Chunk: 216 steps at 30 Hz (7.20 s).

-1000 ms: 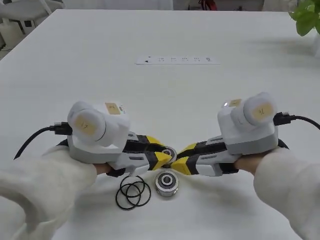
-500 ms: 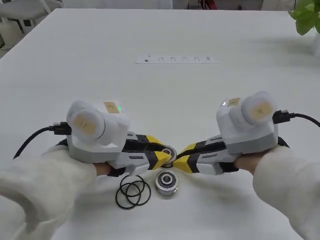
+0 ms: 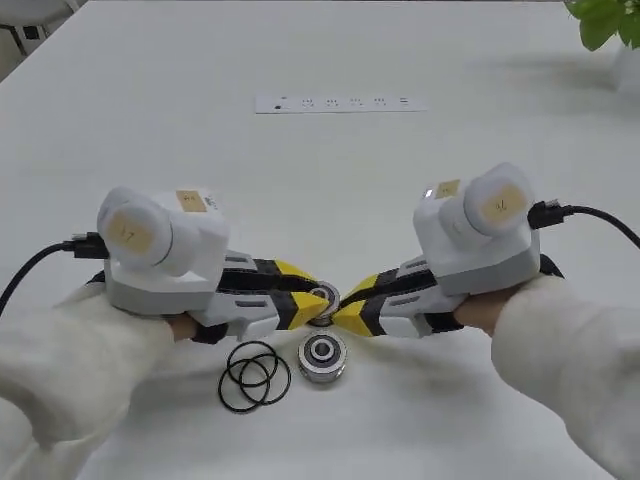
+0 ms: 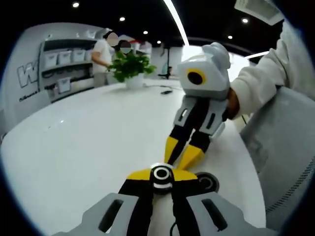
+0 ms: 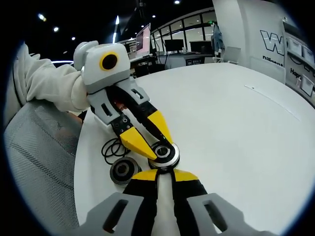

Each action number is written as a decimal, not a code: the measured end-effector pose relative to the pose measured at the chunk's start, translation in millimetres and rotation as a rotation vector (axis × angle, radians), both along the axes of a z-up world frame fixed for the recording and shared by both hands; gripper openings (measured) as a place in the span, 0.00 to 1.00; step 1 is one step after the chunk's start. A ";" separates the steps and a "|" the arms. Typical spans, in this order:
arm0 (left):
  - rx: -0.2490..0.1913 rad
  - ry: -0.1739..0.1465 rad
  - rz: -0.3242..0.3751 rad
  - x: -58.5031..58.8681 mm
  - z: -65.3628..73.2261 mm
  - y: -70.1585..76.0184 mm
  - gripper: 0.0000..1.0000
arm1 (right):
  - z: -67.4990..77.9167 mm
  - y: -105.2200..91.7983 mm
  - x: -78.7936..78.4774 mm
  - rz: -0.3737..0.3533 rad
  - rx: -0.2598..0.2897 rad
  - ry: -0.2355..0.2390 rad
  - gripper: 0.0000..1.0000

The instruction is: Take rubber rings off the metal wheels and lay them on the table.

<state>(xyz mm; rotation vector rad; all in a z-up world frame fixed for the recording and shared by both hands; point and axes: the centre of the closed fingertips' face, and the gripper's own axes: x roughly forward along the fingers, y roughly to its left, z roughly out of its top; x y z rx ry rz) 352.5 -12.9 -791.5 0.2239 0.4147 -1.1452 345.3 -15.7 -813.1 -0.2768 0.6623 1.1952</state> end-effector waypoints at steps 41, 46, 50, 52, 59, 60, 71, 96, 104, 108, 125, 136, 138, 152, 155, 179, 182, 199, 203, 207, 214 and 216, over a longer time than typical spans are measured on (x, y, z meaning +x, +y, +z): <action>-0.012 -0.035 -0.048 -0.7 1.0 -1.0 0.14 | 3.3 0.1 11.0 0.149 0.031 -0.131 0.01; -0.013 -0.036 -0.050 -1.5 1.2 -0.8 0.14 | 4.4 -1.3 13.5 0.150 0.018 -0.171 0.08; -0.014 -0.038 -0.051 -1.6 1.2 -0.5 0.14 | 5.5 -2.0 11.5 0.150 0.040 -0.153 0.10; -0.015 -0.038 -0.051 -1.6 1.2 -0.4 0.14 | 6.3 0.1 9.0 0.164 0.049 -0.152 0.12; -0.016 -0.037 -0.049 -1.2 1.0 -0.3 0.14 | 7.4 6.9 4.6 0.179 0.059 -0.157 0.16; -0.016 -0.036 -0.049 -1.1 0.9 -0.3 0.14 | 5.5 5.1 4.8 0.176 0.050 -0.155 0.15; -0.020 -0.035 -0.046 -1.0 0.4 -0.4 0.14 | 2.7 -0.2 10.3 0.149 0.032 -0.150 0.00; -0.025 -0.036 -0.042 -1.3 0.1 0.9 0.14 | 0.9 -0.1 7.4 0.117 0.048 -0.087 0.00; -0.024 -0.035 -0.046 -1.7 0.1 1.2 0.13 | 1.2 -2.3 8.0 0.111 0.046 -0.082 0.00; -0.023 -0.035 -0.045 -1.6 -0.2 1.1 0.13 | 1.4 -2.6 7.4 0.095 0.051 -0.062 0.00; -0.031 -0.031 -0.043 -0.7 -0.1 1.0 0.13 | 2.0 7.1 -0.2 0.080 0.091 -0.034 0.19; -0.038 -0.020 -0.037 -0.1 -0.2 0.5 0.13 | 1.2 2.6 -1.1 0.082 0.071 -0.035 0.12; -0.040 -0.018 -0.035 0.3 -0.2 0.5 0.13 | 0.7 1.1 1.0 0.082 0.068 -0.033 0.10; -0.046 -0.012 -0.032 1.5 -0.3 1.2 0.14 | -0.5 -1.1 6.1 0.009 0.067 0.026 0.00; -0.046 -0.015 -0.034 1.3 -0.3 1.1 0.14 | 0.0 -1.4 5.7 -0.011 0.077 0.047 0.00; -0.043 -0.020 -0.025 -2.5 1.1 1.7 0.13 | 5.0 -6.7 6.8 -0.123 0.126 0.183 0.00; -0.039 -0.021 -0.022 -2.8 1.2 1.9 0.13 | 7.0 -6.3 6.5 -0.132 0.138 0.194 0.00; -0.031 -0.026 -0.020 -3.8 0.5 3.1 0.13 | 8.5 -5.7 6.9 -0.161 0.142 0.222 0.00; -0.030 -0.026 -0.021 -3.4 -0.2 3.6 0.13 | 10.9 -5.5 8.1 -0.172 0.153 0.230 0.00; -0.026 -0.026 -0.020 -3.7 -0.4 3.2 0.13 | 13.8 -4.8 8.1 -0.186 0.173 0.251 0.00; -0.021 -0.028 -0.020 -3.2 -1.0 3.1 0.13 | 15.2 -3.4 8.4 -0.190 0.171 0.250 0.00; -0.019 -0.030 -0.020 -3.2 -1.1 2.9 0.13 | 15.4 -2.8 8.3 -0.191 0.168 0.252 0.00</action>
